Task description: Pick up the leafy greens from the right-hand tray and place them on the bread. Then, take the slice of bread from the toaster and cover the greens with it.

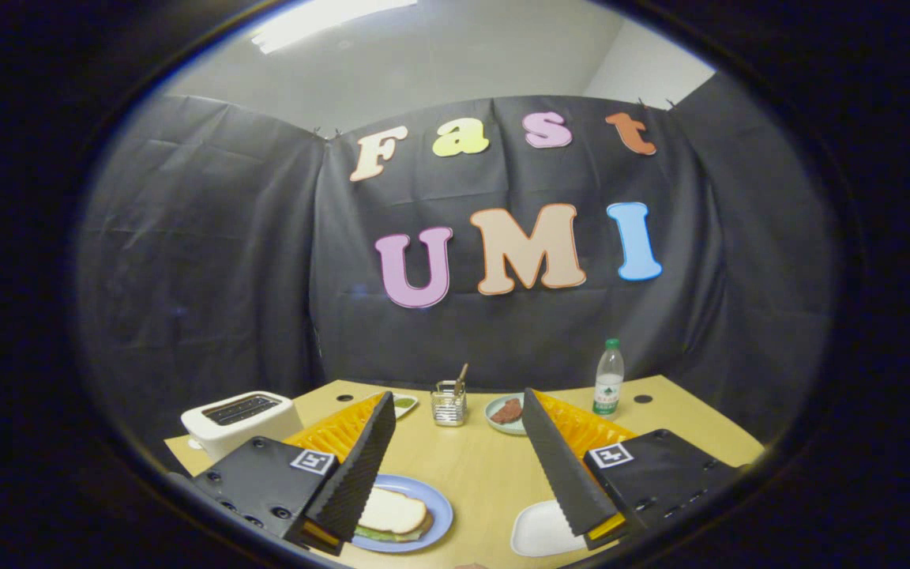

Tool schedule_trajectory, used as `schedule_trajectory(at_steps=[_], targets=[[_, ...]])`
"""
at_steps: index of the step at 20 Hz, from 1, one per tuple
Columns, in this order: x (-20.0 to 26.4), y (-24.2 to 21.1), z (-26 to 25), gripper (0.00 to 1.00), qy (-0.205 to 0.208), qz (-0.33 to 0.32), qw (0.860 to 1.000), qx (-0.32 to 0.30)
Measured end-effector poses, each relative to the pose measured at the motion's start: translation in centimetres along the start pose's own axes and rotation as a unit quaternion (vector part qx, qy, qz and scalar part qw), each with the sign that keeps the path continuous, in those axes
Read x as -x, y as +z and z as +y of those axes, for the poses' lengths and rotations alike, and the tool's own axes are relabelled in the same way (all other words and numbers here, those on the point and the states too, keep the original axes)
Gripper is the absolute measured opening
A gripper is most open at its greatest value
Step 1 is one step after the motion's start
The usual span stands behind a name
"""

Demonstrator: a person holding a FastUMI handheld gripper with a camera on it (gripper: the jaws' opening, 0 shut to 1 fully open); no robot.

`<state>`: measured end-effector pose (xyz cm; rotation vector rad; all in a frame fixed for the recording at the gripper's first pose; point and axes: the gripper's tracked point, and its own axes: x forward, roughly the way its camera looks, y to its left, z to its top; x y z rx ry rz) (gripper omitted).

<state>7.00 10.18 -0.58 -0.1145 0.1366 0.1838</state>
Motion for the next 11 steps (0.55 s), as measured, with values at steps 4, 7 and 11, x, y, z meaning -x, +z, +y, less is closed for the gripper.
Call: schedule_trajectory(at_steps=[4, 7, 11], targets=[[0.5, -1.4, 0.1, 1.00, 0.010, -0.017, 0.998, 0.055], [0.8, -3.7, -1.1, 1.00, 0.010, 0.008, 0.998, 0.068], [0.6, -5.7, -3.0, 1.00, 0.003, 0.025, 0.999, 0.041]])
